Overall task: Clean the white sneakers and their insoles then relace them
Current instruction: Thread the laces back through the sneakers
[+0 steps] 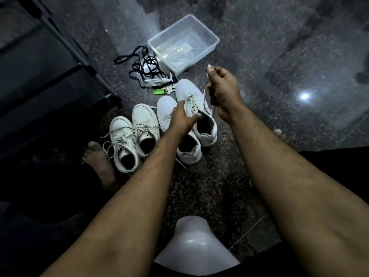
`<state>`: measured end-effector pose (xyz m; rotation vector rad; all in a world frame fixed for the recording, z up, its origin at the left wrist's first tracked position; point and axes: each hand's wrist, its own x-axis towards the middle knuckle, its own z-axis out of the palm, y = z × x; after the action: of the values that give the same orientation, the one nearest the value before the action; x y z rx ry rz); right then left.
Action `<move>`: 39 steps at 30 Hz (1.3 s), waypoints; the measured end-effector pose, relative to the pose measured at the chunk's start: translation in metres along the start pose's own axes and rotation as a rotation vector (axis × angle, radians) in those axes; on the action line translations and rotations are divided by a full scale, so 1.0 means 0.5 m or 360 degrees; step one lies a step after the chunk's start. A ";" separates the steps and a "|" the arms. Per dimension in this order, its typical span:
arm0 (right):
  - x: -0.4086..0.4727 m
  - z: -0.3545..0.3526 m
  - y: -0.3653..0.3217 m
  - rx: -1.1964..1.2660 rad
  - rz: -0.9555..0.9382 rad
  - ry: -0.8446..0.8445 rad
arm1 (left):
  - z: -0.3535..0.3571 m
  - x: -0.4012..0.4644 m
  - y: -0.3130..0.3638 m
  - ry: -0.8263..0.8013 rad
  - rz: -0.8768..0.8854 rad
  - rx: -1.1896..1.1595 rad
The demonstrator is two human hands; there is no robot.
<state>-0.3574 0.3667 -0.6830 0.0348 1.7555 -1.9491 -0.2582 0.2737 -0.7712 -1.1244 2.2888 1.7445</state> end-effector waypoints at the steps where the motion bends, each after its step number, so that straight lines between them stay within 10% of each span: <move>1: 0.008 0.002 0.000 -0.0037 -0.0045 -0.0021 | -0.002 0.003 0.004 0.0014 -0.0051 0.0042; 17: 0.045 -0.046 0.220 -0.1510 0.0205 0.0343 | 0.040 0.054 -0.004 0.0283 -0.0181 -0.0164; 23: 0.052 -0.024 0.226 -0.1509 -0.0149 0.0283 | 0.046 0.076 0.000 0.0351 -0.0259 -0.0134; 32: 0.100 -0.006 0.249 -0.0998 0.0230 0.0132 | 0.022 0.063 0.015 0.0746 0.0036 0.0193; 39: 0.065 0.036 0.144 -0.0368 0.0047 0.0230 | 0.025 0.033 0.034 0.0512 -0.0143 -0.0482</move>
<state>-0.3522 0.3360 -0.7580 0.1228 2.0523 -1.7489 -0.2846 0.2777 -0.7691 -1.6428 2.1326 2.0553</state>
